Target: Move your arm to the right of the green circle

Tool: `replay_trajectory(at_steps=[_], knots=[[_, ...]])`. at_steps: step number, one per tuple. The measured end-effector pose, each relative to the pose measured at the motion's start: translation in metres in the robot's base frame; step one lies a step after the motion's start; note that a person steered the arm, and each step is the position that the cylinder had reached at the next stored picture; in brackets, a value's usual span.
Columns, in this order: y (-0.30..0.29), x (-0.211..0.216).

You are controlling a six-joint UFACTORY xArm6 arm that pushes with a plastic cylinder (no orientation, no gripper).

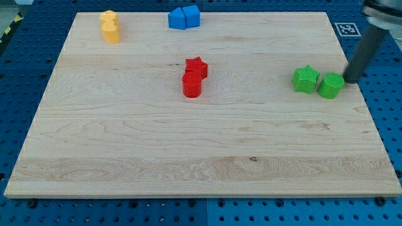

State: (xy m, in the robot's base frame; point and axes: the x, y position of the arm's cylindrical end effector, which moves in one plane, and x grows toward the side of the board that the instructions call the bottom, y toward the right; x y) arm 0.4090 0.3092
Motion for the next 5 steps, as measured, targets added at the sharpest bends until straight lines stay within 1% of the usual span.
replay_trajectory(at_steps=[1,2,3,4,5], knots=[[0.035,0.006],[0.035,0.033],[0.031,0.046],[0.005,0.042],[-0.025,0.028]])
